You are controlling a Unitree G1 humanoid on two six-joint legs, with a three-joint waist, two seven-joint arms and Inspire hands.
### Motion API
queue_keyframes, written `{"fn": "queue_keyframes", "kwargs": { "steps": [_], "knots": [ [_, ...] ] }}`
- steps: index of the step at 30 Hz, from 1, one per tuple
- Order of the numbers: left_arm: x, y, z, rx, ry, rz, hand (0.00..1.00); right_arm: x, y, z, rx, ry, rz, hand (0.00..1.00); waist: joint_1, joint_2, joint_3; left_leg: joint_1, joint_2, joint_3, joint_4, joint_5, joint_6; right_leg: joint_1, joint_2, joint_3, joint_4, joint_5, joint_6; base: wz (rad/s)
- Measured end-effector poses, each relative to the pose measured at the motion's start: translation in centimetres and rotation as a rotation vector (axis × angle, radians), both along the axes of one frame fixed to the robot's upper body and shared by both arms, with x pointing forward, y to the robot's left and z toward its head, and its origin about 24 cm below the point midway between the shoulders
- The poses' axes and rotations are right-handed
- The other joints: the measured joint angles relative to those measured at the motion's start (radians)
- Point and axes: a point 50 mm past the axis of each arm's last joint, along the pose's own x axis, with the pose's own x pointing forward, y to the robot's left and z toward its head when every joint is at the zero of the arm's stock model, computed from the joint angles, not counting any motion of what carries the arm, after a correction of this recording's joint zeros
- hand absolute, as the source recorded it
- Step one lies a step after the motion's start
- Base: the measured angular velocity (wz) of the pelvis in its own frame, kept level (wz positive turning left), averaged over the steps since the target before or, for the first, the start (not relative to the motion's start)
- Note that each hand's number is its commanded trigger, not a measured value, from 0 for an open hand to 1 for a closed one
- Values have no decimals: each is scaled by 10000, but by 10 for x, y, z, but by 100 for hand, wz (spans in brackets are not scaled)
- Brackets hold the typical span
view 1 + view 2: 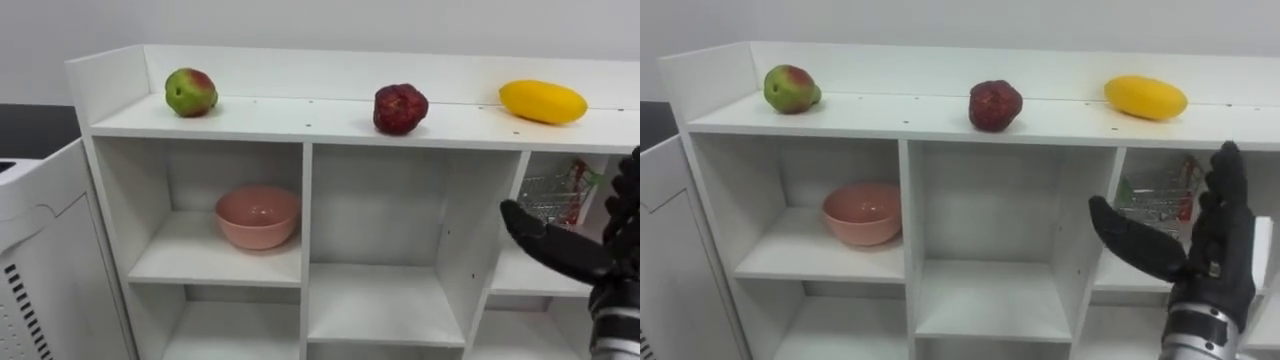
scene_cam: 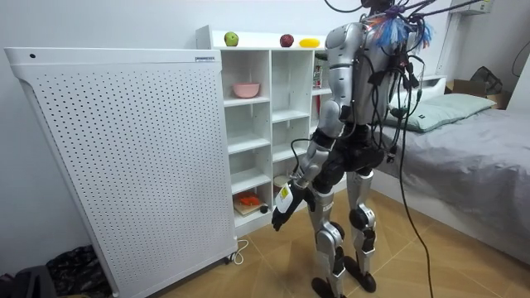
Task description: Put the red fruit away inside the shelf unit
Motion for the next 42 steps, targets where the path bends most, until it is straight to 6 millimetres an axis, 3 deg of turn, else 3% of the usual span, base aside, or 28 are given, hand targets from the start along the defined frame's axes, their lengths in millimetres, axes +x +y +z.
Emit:
{"fn": "queue_keyframes", "kwargs": {
  "steps": [3, 7, 10, 19, 30, 35, 37, 39, 42],
  "knots": [
    [1, 1, 1, 39, -56, -11, 0, 3, 3, 17, -163, -607, 113, 0, 38, -119, -24, -83, -10, -128, 24, 6, 0, -47, -10, -195, -7, 0, 0, 10],
    [10, 3, 2, 87, -314, -107, 0, 7, 6, 41, -516, -1446, 192, 0, 210, -255, 56, -73, -10, -271, 46, 8, -2, 17, -10, -329, -17, 1, 0, 9],
    [16, 6, 3, 209, -398, -368, 0, 10, 7, 50, -881, -1632, 343, 0, 423, -310, 76, -69, -13, -344, 56, 8, -2, 44, -14, -361, -16, 1, 0, 8],
    [6, 8, 2, 259, 41, -262, 0, 29, 11, 69, -422, -1970, 922, 0, 728, -380, 135, -154, -24, -519, 36, 38, -17, 45, -27, -636, -43, 0, 0, 6],
    [15, 10, 2, 147, -17, -313, 0, 37, 23, 76, -947, -1900, 1847, 0, 802, -424, 114, -336, -49, -809, 29, 48, -31, 36, -28, -898, -190, 0, -1, 8],
    [20, 14, 4, 263, -128, -378, 0, 46, 19, 77, -1313, -1427, 2156, 0, 874, -666, 103, -323, -27, -861, -2, 60, -51, 50, -26, -889, -191, 0, -1, 2],
    [23, 15, 4, 299, -114, -582, 0, 49, 17, 72, -1408, -1130, 2249, 0, 909, -805, 28, -303, -17, -903, -26, 65, -60, 62, -28, -885, -192, 0, -1, 0],
    [25, 15, 5, 238, -88, -616, 0, 51, 16, 68, -1506, -836, 2347, 0, 927, -861, 8, -285, -19, -947, -33, 65, -60, 61, -31, -882, -190, 0, -1, 0],
    [26, 16, 5, 252, -80, -623, 0, 56, 14, 66, -1629, -492, 2517, 0, 956, -913, 42, -286, -27, -952, -29, 65, -60, 50, -50, -879, -190, 1, -1, 0]
  ]
}}
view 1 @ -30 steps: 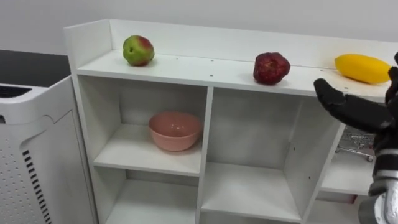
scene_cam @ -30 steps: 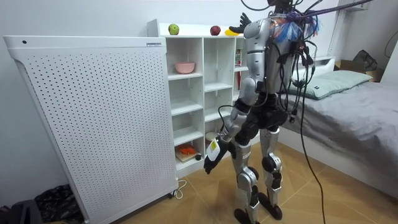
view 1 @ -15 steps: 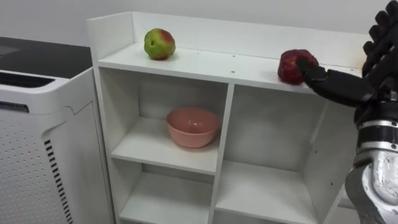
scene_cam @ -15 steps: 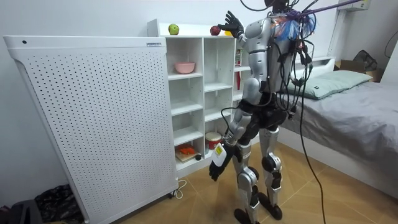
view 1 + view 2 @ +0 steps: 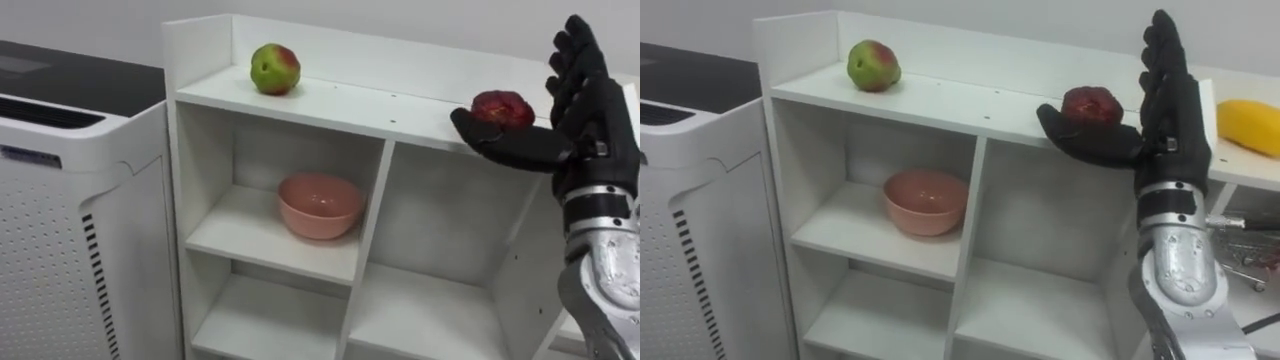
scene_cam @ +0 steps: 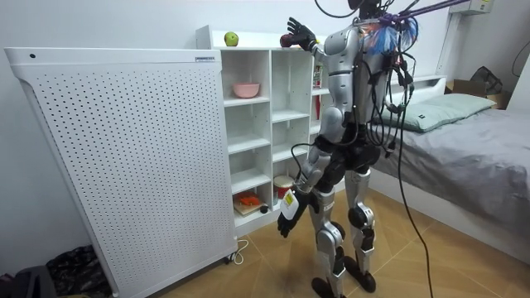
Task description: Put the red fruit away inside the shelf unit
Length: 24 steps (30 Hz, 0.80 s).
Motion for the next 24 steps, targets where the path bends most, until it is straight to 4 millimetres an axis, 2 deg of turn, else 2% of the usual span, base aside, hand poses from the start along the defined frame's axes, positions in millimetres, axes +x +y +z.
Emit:
{"fn": "queue_keyframes", "kwargs": {
  "steps": [3, 6, 12, 24],
  "knots": [
    [0, 3, 1, 29, 14, -23, 0, 5, -5, -1, -66, 305, -22, 0, -1, -23, 11, -42, -3, 0, 28, 0, 0, -6, -8, -11, 0, 0, 0, 0],
    [1, 5, 2, 3, 30, -37, 0, 9, -12, 7, -205, 261, -176, 0, 2, -30, 19, -164, -22, -12, 72, 1, -1, -80, 24, -14, -3, 1, -1, 0],
    [4, 7, 3, 37, -71, -67, 0, 9, -20, 12, -541, 285, -224, 0, 40, -61, 18, -305, -23, -21, 83, 3, -3, -197, 35, -15, -2, 1, -2, 0],
    [10, 9, 6, 127, -337, -238, 0, 12, -24, 5, -677, 686, -147, 0, 55, -138, 70, -194, -21, 44, 73, 3, -3, -132, 33, 20, -2, 2, -3, -1]
  ]
}}
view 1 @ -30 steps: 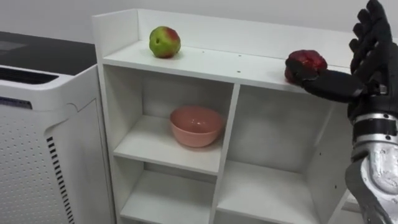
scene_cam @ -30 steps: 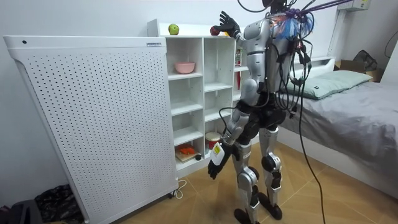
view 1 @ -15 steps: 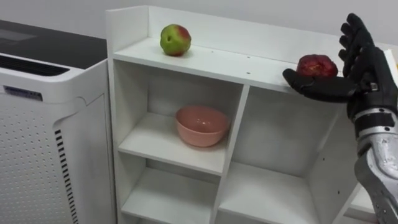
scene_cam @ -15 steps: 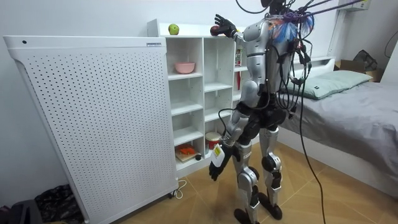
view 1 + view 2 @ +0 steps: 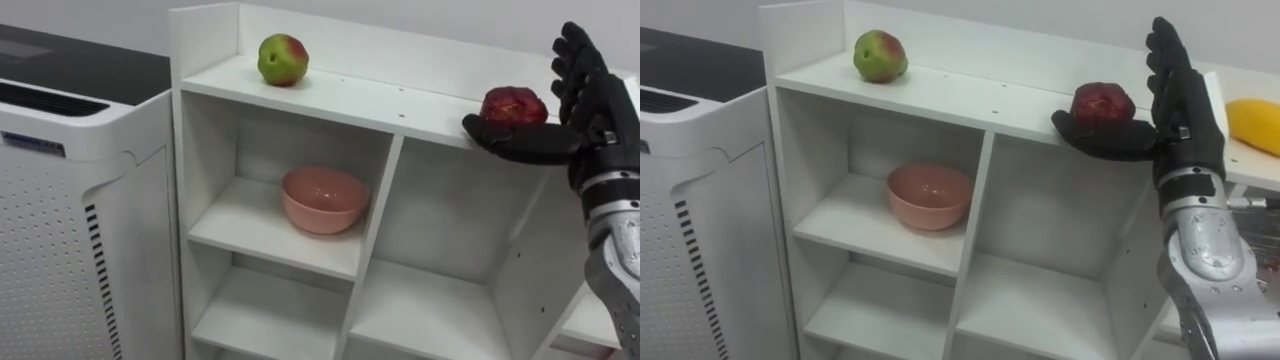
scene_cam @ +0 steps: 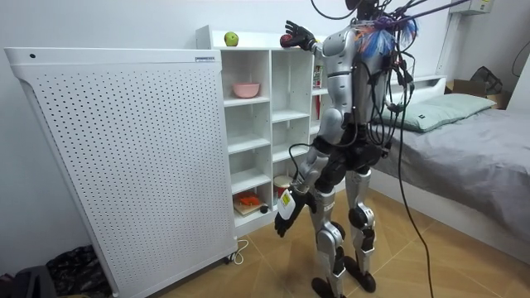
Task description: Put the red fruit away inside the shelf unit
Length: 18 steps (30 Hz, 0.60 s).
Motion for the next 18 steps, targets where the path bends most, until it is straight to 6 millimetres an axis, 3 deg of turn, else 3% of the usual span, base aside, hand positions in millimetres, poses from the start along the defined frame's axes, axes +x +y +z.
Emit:
{"fn": "queue_keyframes", "kwargs": {
  "steps": [9, 10, 11, 12, 13, 14, 18],
  "knots": [
    [-1, 2, 1, 77, -19, 116, 0, 4, -2, -4, -210, 335, 230, 0, -2, 65, 45, 153, -3, 14, 10, 1, 0, 149, 8, 174, -6, 0, 0, -1],
    [-1, 3, 1, 85, -23, 115, 0, 5, -2, -4, -271, 361, 307, 7, -3, 65, 45, 150, -3, 15, 10, 1, -1, 150, 9, 171, -5, 0, 0, 0],
    [-1, 3, 1, 87, -18, 116, 0, 5, -1, -5, -304, 388, 342, 7, -11, 67, 46, 149, -5, 15, 13, 1, -1, 151, 7, 167, -4, 0, 0, 0],
    [-1, 3, 1, 88, -27, 110, 0, 5, -1, -4, -331, 388, 386, 55, -18, 68, 46, 140, -5, 15, 18, 2, -2, 148, 3, 166, -3, 0, 0, 0],
    [-1, 3, 1, 88, -28, 110, 0, 5, -1, -4, -345, 400, 409, 72, -35, 67, 44, 136, -7, 12, 22, 3, -2, 149, -3, 152, -2, 0, 0, 0],
    [-1, 3, 1, 89, -23, 108, 0, 5, -1, -4, -341, 404, 412, 100, -52, 66, 43, 136, -8, 10, 24, 3, -2, 154, -1, 139, -2, 0, 0, 0],
    [-3, 3, 1, 109, 20, 117, 0, 5, -1, -4, -424, 461, 671, 100, -128, 60, 34, 80, -19, -29, 74, 4, -1, 144, -24, -22, -1, 0, 0, 3]
  ]
}}
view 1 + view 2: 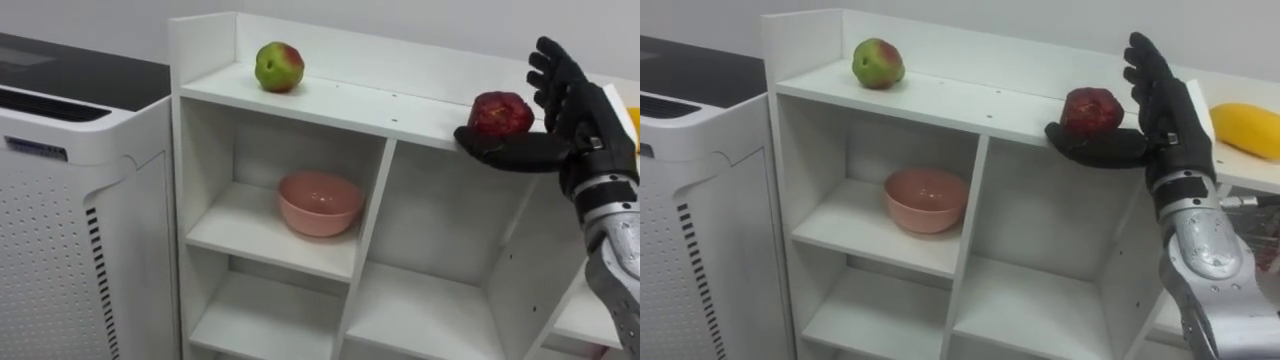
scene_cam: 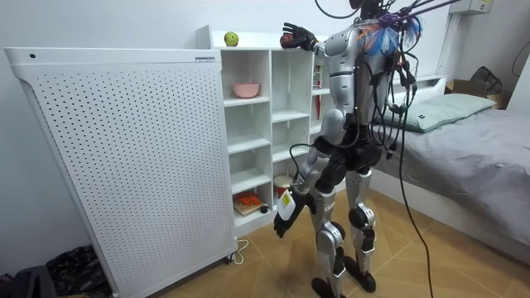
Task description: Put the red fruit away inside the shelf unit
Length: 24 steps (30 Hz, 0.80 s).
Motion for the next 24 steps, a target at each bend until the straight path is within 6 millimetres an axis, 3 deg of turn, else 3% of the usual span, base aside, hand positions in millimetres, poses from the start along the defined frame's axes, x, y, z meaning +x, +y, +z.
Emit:
{"fn": "queue_keyframes", "kwargs": {
  "steps": [6, 10, 24],
  "knots": [
    [3, 1, 1, 74, -119, -52, 0, 0, -5, 0, -310, 244, 297, 100, 57, 31, -30, -15, -9, -30, 61, 0, 0, 17, -62, -40, 1, 0, 0, 0],
    [4, 1, 1, 109, -167, -58, 0, 1, -8, -3, -218, 402, 236, 100, 87, 76, -119, 10, -18, -39, 91, 0, 0, 63, -74, -50, 2, 0, 0, 0],
    [0, 1, 1, 109, -56, -18, 0, 1, -18, -8, 48, 693, 107, 100, 145, 26, -71, 164, -42, 42, 100, 18, 32, 194, -113, -33, 18, 0, 0, -1]
  ]
}}
